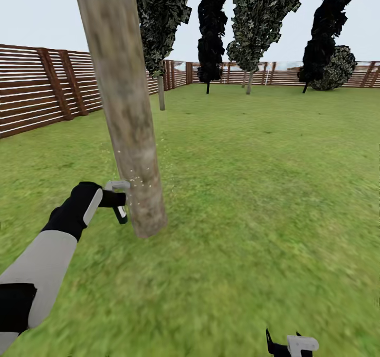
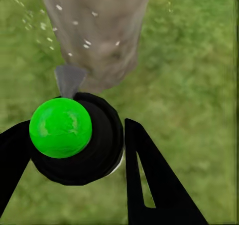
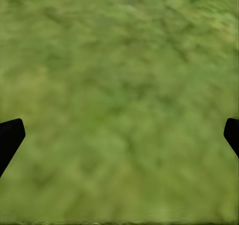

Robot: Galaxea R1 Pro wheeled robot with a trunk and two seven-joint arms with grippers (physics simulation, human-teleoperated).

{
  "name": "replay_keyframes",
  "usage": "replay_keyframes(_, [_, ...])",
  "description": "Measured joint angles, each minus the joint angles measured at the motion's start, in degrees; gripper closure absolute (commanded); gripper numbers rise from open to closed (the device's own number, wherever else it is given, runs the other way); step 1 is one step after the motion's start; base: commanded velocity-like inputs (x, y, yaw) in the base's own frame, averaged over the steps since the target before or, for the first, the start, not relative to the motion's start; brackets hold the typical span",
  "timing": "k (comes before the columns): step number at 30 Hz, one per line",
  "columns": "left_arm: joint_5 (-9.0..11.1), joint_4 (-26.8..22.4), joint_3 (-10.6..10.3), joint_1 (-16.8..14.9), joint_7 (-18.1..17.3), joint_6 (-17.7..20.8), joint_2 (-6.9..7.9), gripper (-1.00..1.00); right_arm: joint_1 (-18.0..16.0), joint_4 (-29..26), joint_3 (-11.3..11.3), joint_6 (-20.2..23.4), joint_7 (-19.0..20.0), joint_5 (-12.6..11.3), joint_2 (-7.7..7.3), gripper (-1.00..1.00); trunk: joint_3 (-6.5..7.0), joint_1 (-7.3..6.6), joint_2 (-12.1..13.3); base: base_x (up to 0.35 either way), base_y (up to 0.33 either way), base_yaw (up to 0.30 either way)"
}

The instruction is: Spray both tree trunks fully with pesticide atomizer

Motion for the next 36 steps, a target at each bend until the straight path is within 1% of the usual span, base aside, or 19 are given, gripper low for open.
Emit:
replay_keyframes(2, [0.5, -3.9, -0.1, -0.1, 0.0, 2.9, -1.45, 1.0, 0.0, 0.0, 0.0, 0.0, 0.0, 0.0, 0.0, -1.0, 0.01, -0.01, 0.0, -0.011, 0.002, 0.0])
replay_keyframes(3, [0.6, -5.2, -0.1, -0.5, 0.0, 3.6, -2.57, 1.0, 0.0, 0.0, 0.0, 0.0, 0.0, 0.0, -0.01, -1.0, 0.01, 0.0, 0.0, -0.002, 0.0, 0.0])
replay_keyframes(4, [0.3, -5.7, -0.1, -1.4, 0.0, 3.8, -3.11, 1.0, 0.0, 0.0, 0.0, 0.0, 0.0, 0.0, 0.0, -1.0, 0.01, -0.01, 0.0, 0.0, 0.0, 0.0])
replay_keyframes(5, [-0.1, -5.8, -0.1, -1.9, 0.1, 4.0, -3.09, 1.0, 0.0, 0.0, 0.0, 0.0, 0.0, 0.0, -0.01, -1.0, 0.0, 0.0, 0.0, 0.0, 0.0, 0.0])
replay_keyframes(7, [-0.7, -5.8, 0.1, -2.5, 0.1, 4.4, -2.16, 1.0, 0.0, 0.0, 0.0, 0.0, 0.0, 0.0, 0.0, -1.0, 0.0, 0.0, 0.0, 0.0, 0.0, 0.0])
replay_keyframes(9, [-1.0, -5.7, 0.2, -3.3, 0.1, 4.5, 0.21, 1.0, 0.0, 0.0, 0.0, 0.0, 0.0, 0.0, 0.0, -1.0, 0.0, 0.0, 0.0, 0.0, 0.0, 0.0])
replay_keyframes(10, [-0.5, -5.8, 0.2, -3.4, 0.1, 4.5, 0.93, 1.0, 0.0, 0.0, 0.0, 0.0, 0.0, 0.0, 0.0, -1.0, 0.0, 0.0, 0.0, 0.0, 0.0, 0.0])
replay_keyframes(12, [0.3, -5.9, 0.0, -3.5, 0.0, 4.6, 0.56, 1.0, 0.0, 0.0, 0.0, 0.0, 0.0, 0.0, 0.0, -1.0, 0.0, 0.0, 0.0, 0.0, 0.0, 0.0])
replay_keyframes(14, [0.4, -6.0, -0.1, -3.5, 0.0, 4.8, -1.04, 1.0, 0.0, 0.0, 0.0, 0.0, 0.0, 0.0, 0.0, -1.0, 0.0, 0.0, 0.0, 0.0, 0.0, 0.0])
replay_keyframes(16, [0.1, -6.2, -0.1, -3.4, 0.0, 4.9, -1.93, 1.0, 0.0, 0.0, 0.0, 0.0, 0.0, 0.0, 0.0, -1.0, 0.0, 0.0, 0.0, -0.043, 0.0, 0.0])
replay_keyframes(18, [-0.5, -6.9, 0.1, -3.4, 0.1, 5.0, -1.13, 1.0, 0.0, 0.0, 0.0, 0.0, 0.0, 0.0, 0.0, -1.0, 0.0, 0.0, 0.0, -0.275, 0.0, 0.0])
replay_keyframes(21, [-0.3, -7.2, 0.1, -3.4, 0.1, 5.0, -0.05, 1.0, 0.0, 0.0, 0.0, 0.0, 0.0, 0.0, 0.0, -1.0, 0.0, 0.0, 0.0, -0.181, 0.0, 0.0])
replay_keyframes(23, [0.4, -8.4, -0.1, -3.5, 0.0, 5.0, -0.95, 1.0, 0.0, 0.0, 0.0, 0.0, 0.0, 0.0, 0.0, -1.0, 0.0, 0.0, 0.0, -0.016, 0.0, 0.0])
replay_keyframes(24, [0.4, -9.0, -0.1, -3.5, 0.0, 5.0, -1.67, 1.0, 0.0, 0.0, 0.0, 0.0, 0.0, 0.0, 0.0, -1.0, 0.0, 0.0, 0.0, -0.005, 0.0, 0.0])
replay_keyframes(26, [-0.1, -9.4, -0.1, -4.0, 0.0, 5.2, -2.13, 1.0, 0.0, 0.0, 0.0, 0.0, 0.0, 0.0, 0.0, -1.0, 0.0, 0.0, 0.0, -0.001, 0.0, 0.0])
replay_keyframes(27, [-0.3, -9.5, 0.0, -5.4, 0.0, 5.4, -1.95, 1.0, 0.0, 0.0, 0.0, 0.0, 0.0, 0.0, 0.0, -1.0, 0.01, -0.01, 0.0, 0.0, 0.0, 0.0])
replay_keyframes(29, [-0.5, -9.5, 0.2, -6.3, 0.1, 5.5, -1.18, 1.0, 0.0, 0.0, 0.0, 0.0, 0.0, 0.0, 0.0, -1.0, 0.0, 0.0, 0.0, 0.0, 0.0, 0.0])
replay_keyframes(32, [-0.7, -9.5, 0.3, -6.7, 0.1, 5.7, 1.45, 1.0, 0.0, 0.0, 0.0, 0.0, 0.0, 0.0, 0.0, -1.0, 0.0, 0.0, 0.0, 0.0, 0.0, 0.0])
replay_keyframes(36, [1.0, -9.5, -0.1, -6.3, 0.0, 5.7, 0.61, 1.0, 0.0, 0.0, 0.0, 0.0, 0.0, 0.0, 0.08, -1.0, 0.0, 0.0, 0.0, 0.0, 0.0, 0.0])
